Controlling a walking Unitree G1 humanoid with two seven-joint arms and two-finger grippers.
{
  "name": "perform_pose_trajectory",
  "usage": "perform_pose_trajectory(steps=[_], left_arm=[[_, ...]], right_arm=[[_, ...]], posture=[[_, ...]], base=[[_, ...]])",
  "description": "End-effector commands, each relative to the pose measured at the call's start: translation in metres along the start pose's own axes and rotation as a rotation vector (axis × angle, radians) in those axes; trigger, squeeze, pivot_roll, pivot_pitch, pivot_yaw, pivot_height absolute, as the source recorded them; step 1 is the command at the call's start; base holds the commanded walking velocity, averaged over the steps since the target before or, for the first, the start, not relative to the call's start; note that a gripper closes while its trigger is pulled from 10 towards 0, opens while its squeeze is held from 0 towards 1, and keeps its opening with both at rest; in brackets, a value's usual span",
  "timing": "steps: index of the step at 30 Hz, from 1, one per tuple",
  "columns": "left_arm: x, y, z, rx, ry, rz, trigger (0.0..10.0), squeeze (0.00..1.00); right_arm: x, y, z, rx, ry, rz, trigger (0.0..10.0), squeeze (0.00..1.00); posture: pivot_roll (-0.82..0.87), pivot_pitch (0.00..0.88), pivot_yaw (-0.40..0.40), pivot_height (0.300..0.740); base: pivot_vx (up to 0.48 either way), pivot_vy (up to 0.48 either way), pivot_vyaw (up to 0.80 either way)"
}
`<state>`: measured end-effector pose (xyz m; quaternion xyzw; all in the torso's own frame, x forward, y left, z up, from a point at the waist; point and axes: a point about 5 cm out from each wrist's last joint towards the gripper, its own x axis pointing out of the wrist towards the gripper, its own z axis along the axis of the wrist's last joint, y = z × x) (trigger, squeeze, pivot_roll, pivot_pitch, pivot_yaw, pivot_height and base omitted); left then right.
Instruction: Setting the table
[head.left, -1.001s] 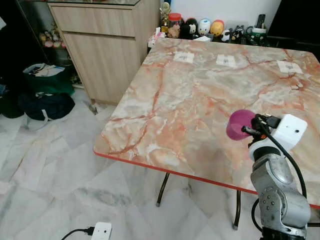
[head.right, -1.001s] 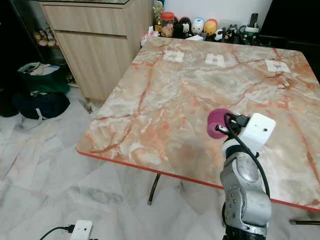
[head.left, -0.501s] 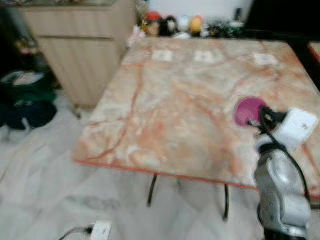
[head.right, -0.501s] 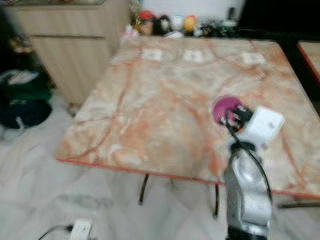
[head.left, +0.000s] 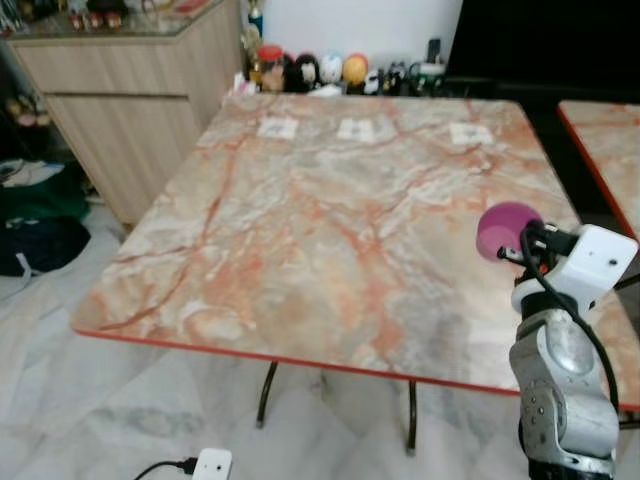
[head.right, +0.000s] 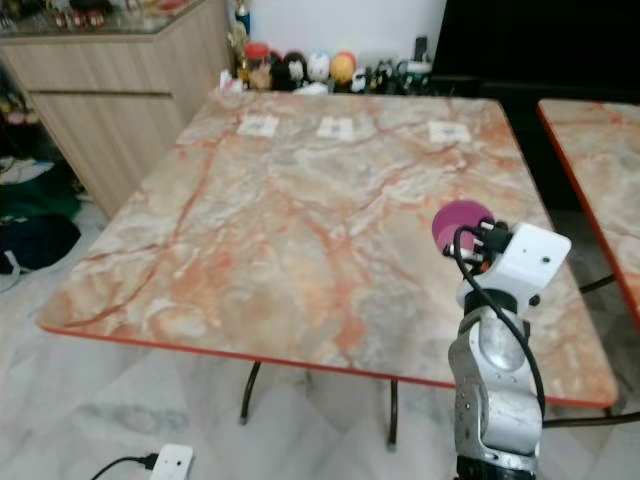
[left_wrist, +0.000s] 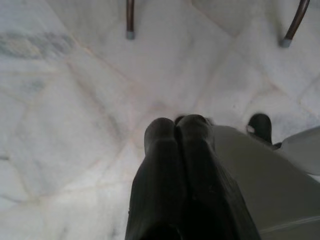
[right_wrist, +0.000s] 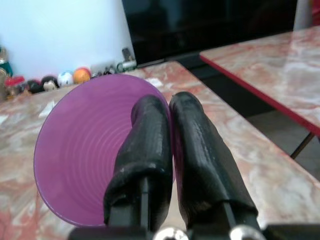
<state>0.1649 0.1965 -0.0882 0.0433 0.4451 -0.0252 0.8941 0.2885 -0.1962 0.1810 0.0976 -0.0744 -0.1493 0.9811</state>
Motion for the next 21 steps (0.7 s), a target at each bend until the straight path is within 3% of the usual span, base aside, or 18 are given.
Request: perform_pose_trajectory(steps=[1,16,21], left_arm=[[-0.0012,-0.0004,-0.0055,0.017,0.022,-0.005,10.0,0.00],[-0.0010,0.0000,-0.0046,0.015,0.020,-0.004,10.0,0.00],[-0.0009,0.0003,-0.0043,0.014,0.020,-0.003,10.0,0.00]], right_arm=[[0.0005,0.0004,0.0039,-0.005,-0.019,0.005,10.0,0.00],[0.0024,-0.0024,0.0017,-0.008,-0.006,-0.017,10.0,0.00],[0.0019,-0.0035,0.0008,0.003,0.003,-0.020,10.0,0.00]], posture=[[-0.01,0.053,0.003,0.740],[-0.01,0.072,0.002,0.740],[-0.01,0.076,0.002,0.740]], base=[[0.244,-0.401,0.00],[0.248,-0.400,0.00],[0.251,-0.405,-0.73]])
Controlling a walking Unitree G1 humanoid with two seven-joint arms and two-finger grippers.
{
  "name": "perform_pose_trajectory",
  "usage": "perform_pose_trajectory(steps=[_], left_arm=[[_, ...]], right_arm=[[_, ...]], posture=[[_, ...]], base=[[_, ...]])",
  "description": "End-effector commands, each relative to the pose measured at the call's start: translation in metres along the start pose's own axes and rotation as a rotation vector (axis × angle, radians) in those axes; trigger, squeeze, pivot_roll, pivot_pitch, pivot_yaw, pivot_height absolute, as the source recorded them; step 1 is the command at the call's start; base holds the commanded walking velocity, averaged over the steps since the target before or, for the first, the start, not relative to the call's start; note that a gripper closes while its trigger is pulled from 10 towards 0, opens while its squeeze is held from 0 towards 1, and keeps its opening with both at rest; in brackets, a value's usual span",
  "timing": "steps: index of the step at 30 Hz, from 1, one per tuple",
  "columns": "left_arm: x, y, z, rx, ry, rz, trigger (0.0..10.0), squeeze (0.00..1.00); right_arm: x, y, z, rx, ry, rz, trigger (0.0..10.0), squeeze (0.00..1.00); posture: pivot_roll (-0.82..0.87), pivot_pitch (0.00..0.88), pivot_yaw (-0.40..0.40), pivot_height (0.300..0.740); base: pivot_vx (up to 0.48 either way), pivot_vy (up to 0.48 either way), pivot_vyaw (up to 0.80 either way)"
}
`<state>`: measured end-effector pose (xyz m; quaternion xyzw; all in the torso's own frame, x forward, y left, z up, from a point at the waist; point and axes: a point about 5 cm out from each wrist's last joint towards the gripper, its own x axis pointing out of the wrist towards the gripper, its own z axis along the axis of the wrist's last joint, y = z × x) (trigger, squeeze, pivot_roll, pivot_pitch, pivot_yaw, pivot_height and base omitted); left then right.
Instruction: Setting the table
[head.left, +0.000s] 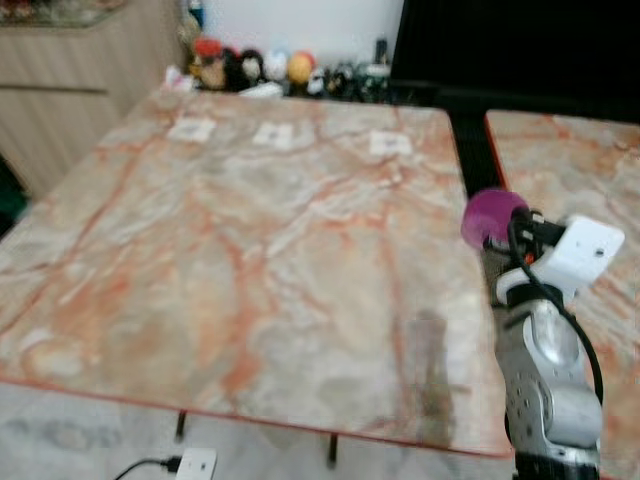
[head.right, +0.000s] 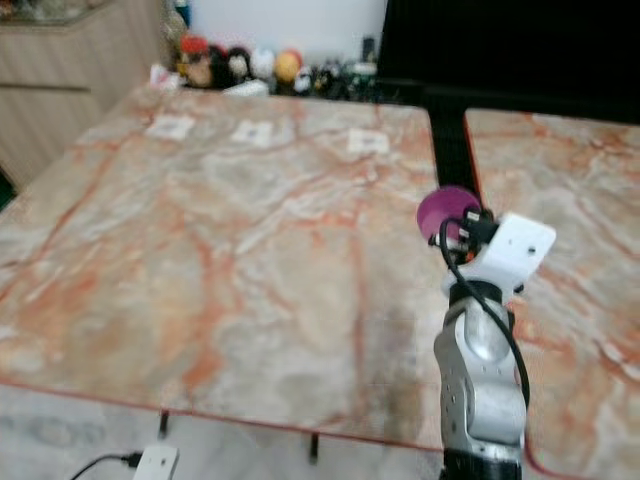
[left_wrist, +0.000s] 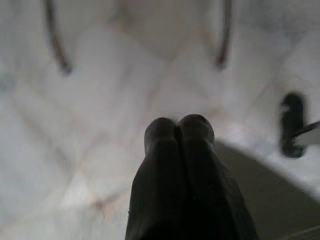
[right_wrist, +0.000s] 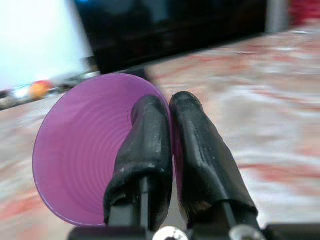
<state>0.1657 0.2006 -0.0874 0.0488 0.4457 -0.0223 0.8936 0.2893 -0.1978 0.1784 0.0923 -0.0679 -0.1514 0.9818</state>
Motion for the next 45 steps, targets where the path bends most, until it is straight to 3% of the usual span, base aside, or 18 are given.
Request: perform_pose_trajectory(steps=[1,16,18,19,21,25,27,32,37,45], left_arm=[[-0.001,-0.004,-0.005,0.006,0.018,-0.013,10.0,0.00],[-0.001,-0.004,-0.005,-0.012,0.016,-0.007,10.0,0.00],[-0.001,-0.004,-0.005,-0.014,0.018,-0.009,10.0,0.00],[-0.001,-0.004,-0.005,-0.014,0.018,-0.009,10.0,0.00],[-0.001,-0.004,-0.005,-0.015,0.018,-0.010,10.0,0.00],[-0.001,-0.004,-0.005,-0.016,0.017,-0.010,10.0,0.00],[-0.001,-0.004,-0.005,-0.017,0.017,-0.010,10.0,0.00],[-0.001,-0.004,-0.005,-0.018,0.017,-0.009,10.0,0.00],[-0.001,-0.005,-0.005,-0.018,0.018,-0.011,10.0,0.00],[-0.001,-0.004,-0.005,-0.016,0.017,-0.008,10.0,0.00]], right_arm=[[0.000,-0.001,0.003,0.011,-0.009,-0.012,10.0,0.00],[0.001,-0.007,0.009,-0.001,-0.048,-0.052,10.0,0.00],[0.003,-0.022,0.011,-0.032,-0.035,-0.168,10.0,0.00],[0.003,-0.022,0.011,-0.032,-0.035,-0.168,10.0,0.00],[0.005,-0.037,0.010,-0.006,-0.018,-0.284,10.0,0.00],[0.006,-0.049,0.007,0.022,0.011,-0.375,10.0,0.00],[0.006,-0.062,0.002,0.066,0.054,-0.483,10.0,0.00],[0.003,-0.079,0.001,0.088,0.076,-0.643,10.0,0.00],[0.004,-0.088,-0.009,0.157,0.146,-0.704,10.0,0.00],[0.010,-0.097,-0.005,0.223,0.142,-0.774,10.0,0.00]], posture=[[-0.01,0.077,0.002,0.740],[-0.01,0.082,0.000,0.740],[-0.01,0.083,-0.001,0.740],[-0.01,0.083,-0.001,0.740],[-0.01,0.083,-0.002,0.740],[-0.01,0.084,-0.002,0.740],[-0.01,0.083,-0.002,0.740],[-0.01,0.085,-0.001,0.740],[-0.01,0.085,0.001,0.740],[-0.01,0.084,0.002,0.740]], base=[[0.251,-0.405,-0.79],[0.083,-0.129,-0.15],[0.000,0.000,0.00],[0.000,0.000,0.00],[0.000,0.000,0.00],[0.000,0.000,0.00],[0.000,0.000,0.00],[0.000,0.000,0.00],[0.000,0.000,0.00],[0.000,0.000,0.00]])
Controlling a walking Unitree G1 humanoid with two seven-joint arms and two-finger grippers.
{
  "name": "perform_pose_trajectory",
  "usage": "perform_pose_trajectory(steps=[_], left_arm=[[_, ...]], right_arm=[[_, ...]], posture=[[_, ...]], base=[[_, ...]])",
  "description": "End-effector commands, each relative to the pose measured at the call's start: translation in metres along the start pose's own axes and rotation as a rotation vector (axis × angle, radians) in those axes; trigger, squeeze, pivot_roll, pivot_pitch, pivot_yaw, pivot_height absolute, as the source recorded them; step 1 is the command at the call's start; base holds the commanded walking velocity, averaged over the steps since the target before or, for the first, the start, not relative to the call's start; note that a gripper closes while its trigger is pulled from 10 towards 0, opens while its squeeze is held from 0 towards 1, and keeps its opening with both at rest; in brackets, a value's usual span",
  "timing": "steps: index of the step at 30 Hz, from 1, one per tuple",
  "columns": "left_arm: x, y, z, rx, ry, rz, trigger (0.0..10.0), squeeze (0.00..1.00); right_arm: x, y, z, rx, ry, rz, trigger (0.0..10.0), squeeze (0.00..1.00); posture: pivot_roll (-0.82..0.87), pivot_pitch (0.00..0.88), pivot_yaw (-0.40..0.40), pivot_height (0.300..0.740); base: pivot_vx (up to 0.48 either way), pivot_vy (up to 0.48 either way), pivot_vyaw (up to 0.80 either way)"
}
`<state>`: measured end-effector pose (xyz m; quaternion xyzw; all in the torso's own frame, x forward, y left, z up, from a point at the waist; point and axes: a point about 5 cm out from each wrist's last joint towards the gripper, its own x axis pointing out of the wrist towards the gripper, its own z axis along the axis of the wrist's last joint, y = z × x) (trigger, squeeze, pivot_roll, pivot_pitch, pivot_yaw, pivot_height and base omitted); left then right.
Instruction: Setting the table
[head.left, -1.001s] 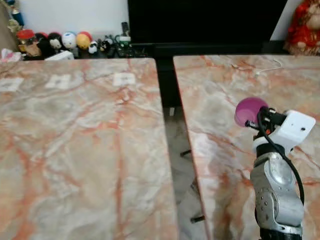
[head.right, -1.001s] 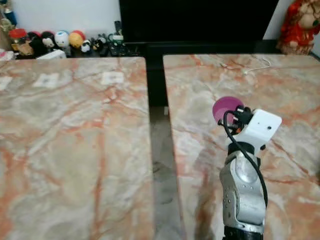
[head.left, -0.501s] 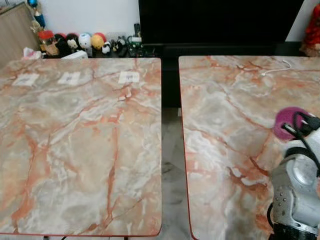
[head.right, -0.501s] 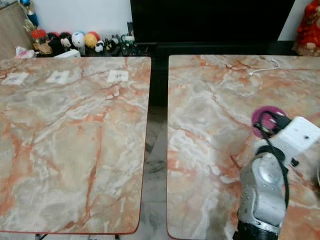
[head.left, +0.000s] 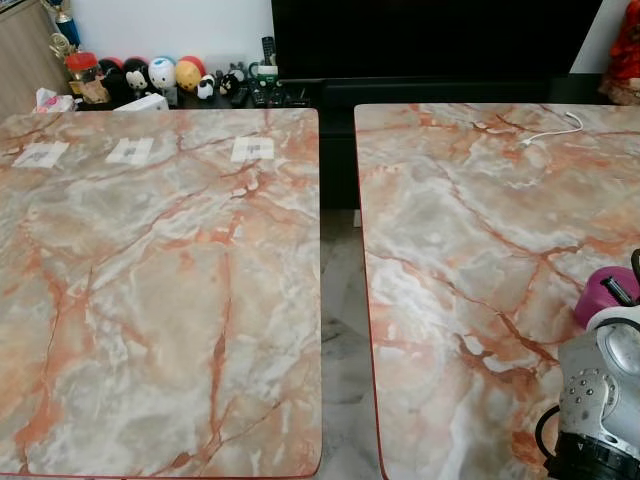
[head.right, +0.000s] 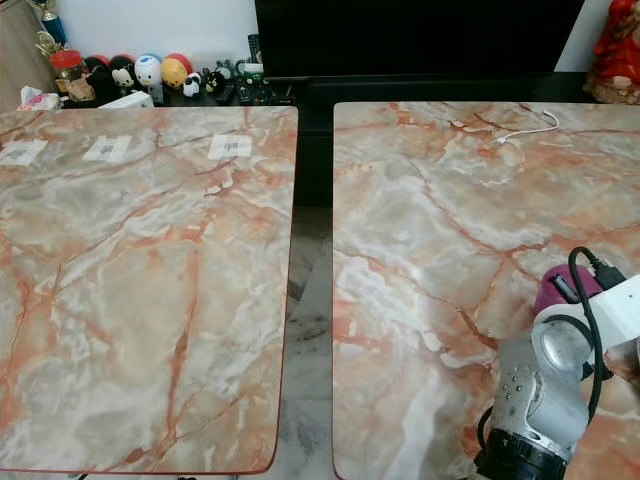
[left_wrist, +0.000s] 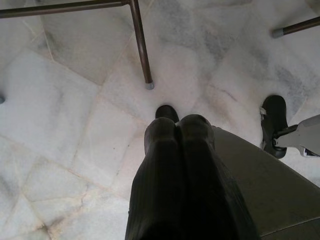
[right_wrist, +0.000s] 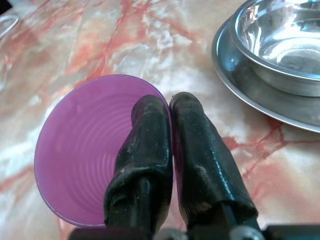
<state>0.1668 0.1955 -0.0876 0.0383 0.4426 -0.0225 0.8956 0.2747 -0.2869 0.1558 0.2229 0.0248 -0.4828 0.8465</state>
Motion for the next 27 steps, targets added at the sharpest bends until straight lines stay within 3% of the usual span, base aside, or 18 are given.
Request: perform_pose_trajectory(steps=[1,4,6,7,15,16,17,18,19,27], left_arm=[[-0.001,0.001,-0.006,0.002,0.025,0.002,10.0,0.00],[-0.001,0.001,-0.006,0.003,0.025,0.002,10.0,0.00],[-0.001,0.001,-0.006,0.003,0.025,0.002,10.0,0.00],[-0.002,0.001,-0.006,0.004,0.025,0.002,10.0,0.00],[-0.001,0.001,-0.006,0.006,0.025,0.003,10.0,0.00],[-0.001,0.001,-0.006,0.006,0.025,0.004,10.0,0.00],[-0.001,0.001,-0.006,0.006,0.024,0.004,10.0,0.00],[-0.001,0.001,-0.006,0.006,0.024,0.004,10.0,0.00],[-0.001,0.001,-0.006,0.006,0.024,0.004,10.0,0.00],[-0.001,0.001,-0.006,0.006,0.023,0.004,10.0,0.00]], right_arm=[[0.003,-0.005,0.002,0.011,-0.005,-0.028,10.0,0.00],[0.003,-0.005,0.004,0.027,-0.016,-0.036,10.0,0.02],[0.003,-0.005,0.005,0.036,-0.021,-0.044,10.0,0.84],[0.003,-0.006,0.007,0.044,-0.029,-0.051,10.0,0.89],[0.003,-0.007,0.014,0.061,-0.063,-0.061,10.0,0.84],[0.003,-0.007,0.014,0.064,-0.066,-0.062,10.0,0.78],[0.003,-0.007,0.016,0.066,-0.075,-0.063,10.0,0.63],[0.003,-0.007,0.017,0.068,-0.081,-0.063,10.0,0.32],[0.002,-0.007,0.018,0.080,-0.090,-0.060,10.0,0.07],[0.002,-0.008,0.026,0.112,-0.149,-0.069,10.0,0.00]], posture=[[-0.01,0.084,0.002,0.740],[-0.01,0.084,0.002,0.740],[-0.01,0.083,0.004,0.740],[-0.01,0.083,0.005,0.740],[-0.01,0.082,0.005,0.740],[-0.01,0.082,0.005,0.740],[-0.01,0.081,0.005,0.740],[-0.01,0.081,0.005,0.740],[-0.01,0.081,0.005,0.740],[-0.01,0.080,0.006,0.740]], base=[[0.000,0.000,0.00],[0.000,0.000,0.00],[0.000,0.000,0.00],[0.000,0.000,0.00],[0.000,0.000,0.00],[0.000,0.000,0.00],[0.000,0.000,0.00],[0.000,0.000,0.00],[0.000,0.000,0.00],[0.000,0.000,0.00]])
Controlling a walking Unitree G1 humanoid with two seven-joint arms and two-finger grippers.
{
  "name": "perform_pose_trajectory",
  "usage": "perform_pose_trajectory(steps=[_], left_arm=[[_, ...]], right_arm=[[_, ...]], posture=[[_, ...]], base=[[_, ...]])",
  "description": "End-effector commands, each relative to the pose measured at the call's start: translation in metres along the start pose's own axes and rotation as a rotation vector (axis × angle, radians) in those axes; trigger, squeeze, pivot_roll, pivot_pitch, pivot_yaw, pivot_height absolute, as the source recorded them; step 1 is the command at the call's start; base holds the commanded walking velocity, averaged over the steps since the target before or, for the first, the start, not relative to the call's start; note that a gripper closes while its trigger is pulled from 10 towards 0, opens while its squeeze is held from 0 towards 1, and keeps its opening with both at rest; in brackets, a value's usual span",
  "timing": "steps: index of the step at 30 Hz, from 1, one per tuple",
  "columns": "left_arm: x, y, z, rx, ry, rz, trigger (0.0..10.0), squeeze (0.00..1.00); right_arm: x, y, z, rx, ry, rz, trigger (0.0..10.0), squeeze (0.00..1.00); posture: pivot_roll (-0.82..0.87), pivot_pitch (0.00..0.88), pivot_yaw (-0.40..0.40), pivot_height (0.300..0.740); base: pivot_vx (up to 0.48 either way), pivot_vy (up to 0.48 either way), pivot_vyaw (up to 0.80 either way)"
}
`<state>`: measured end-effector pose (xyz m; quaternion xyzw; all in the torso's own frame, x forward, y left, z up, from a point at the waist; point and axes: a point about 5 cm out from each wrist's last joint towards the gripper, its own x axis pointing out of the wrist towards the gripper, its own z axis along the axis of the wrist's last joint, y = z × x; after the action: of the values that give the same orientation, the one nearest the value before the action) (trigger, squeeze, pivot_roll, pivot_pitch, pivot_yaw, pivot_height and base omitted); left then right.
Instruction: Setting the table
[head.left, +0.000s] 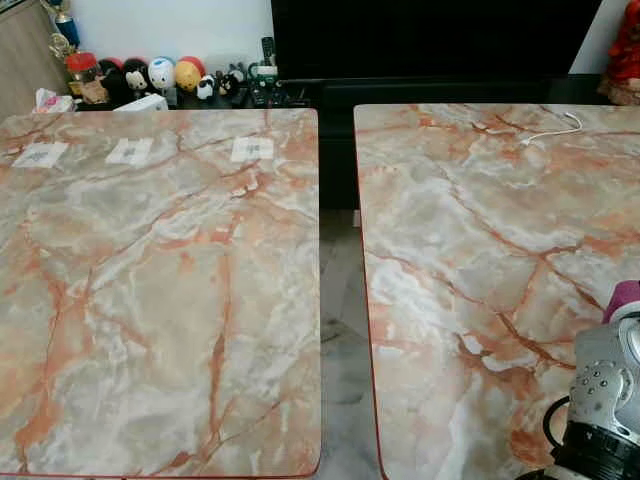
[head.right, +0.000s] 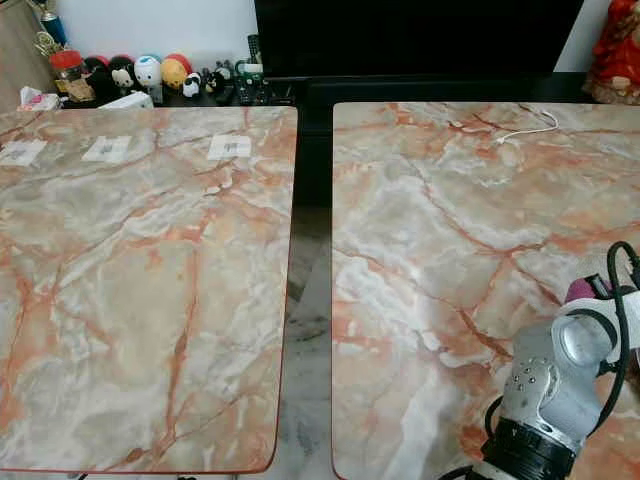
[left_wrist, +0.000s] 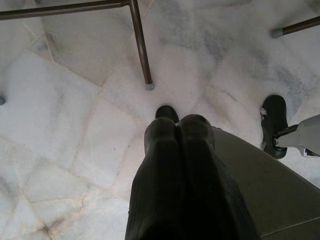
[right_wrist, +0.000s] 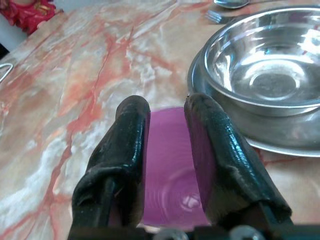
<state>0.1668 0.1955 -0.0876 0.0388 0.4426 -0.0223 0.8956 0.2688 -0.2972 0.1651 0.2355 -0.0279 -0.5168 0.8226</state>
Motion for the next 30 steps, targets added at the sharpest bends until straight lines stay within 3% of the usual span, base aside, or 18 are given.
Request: perform_pose_trajectory(steps=[1,8,13,15,16,17,18,20,24,30], left_arm=[[-0.001,0.001,-0.006,0.005,0.023,0.004,10.0,0.00],[-0.001,0.001,-0.006,0.005,0.024,0.003,10.0,0.00],[-0.001,0.001,-0.005,0.006,0.024,0.003,10.0,0.00],[-0.001,0.001,-0.005,0.005,0.023,0.002,10.0,0.00],[-0.001,0.001,-0.005,0.006,0.024,0.003,10.0,0.00],[-0.001,0.001,-0.005,0.006,0.024,0.003,10.0,0.00],[-0.001,0.001,-0.005,0.006,0.024,0.003,10.0,0.00],[-0.001,0.001,-0.006,0.006,0.025,0.004,10.0,0.00],[-0.001,0.001,-0.005,0.005,0.025,0.007,10.0,0.00],[-0.001,0.002,-0.005,0.006,0.026,0.012,10.0,0.00]], right_arm=[[0.000,-0.001,0.013,0.029,-0.057,-0.012,10.0,0.00],[-0.004,-0.004,0.017,0.009,-0.101,-0.017,10.0,0.00],[-0.008,0.004,0.014,-0.033,-0.111,0.075,10.0,0.00],[-0.011,0.014,0.013,-0.037,-0.108,0.162,10.0,0.00],[-0.017,0.029,0.008,-0.074,-0.079,0.315,10.0,0.00],[-0.017,0.029,0.008,-0.074,-0.079,0.315,10.0,0.00],[-0.031,0.047,0.003,-0.127,-0.087,0.522,10.0,0.00],[-0.045,0.055,-0.003,-0.242,-0.133,0.679,10.0,0.00],[-0.064,0.048,-0.025,-0.358,-0.089,0.858,10.0,0.00],[-0.066,0.042,-0.031,-0.451,-0.107,0.939,10.0,0.00]], posture=[[-0.01,0.080,0.006,0.740],[-0.01,0.080,0.005,0.740],[-0.01,0.079,0.005,0.740],[-0.01,0.079,0.004,0.740],[-0.01,0.078,0.004,0.740],[-0.01,0.078,0.004,0.740],[-0.02,0.078,0.003,0.740],[-0.02,0.078,0.003,0.740],[-0.02,0.078,0.001,0.740],[-0.02,0.079,0.003,0.740]], base=[[0.000,0.000,0.00],[0.000,0.000,0.00],[0.000,0.000,0.00],[0.000,0.000,0.00],[0.000,0.000,0.00],[0.000,0.000,0.00],[0.000,0.000,0.00],[0.000,0.000,0.00],[0.000,0.000,0.00],[0.000,0.000,0.53]])
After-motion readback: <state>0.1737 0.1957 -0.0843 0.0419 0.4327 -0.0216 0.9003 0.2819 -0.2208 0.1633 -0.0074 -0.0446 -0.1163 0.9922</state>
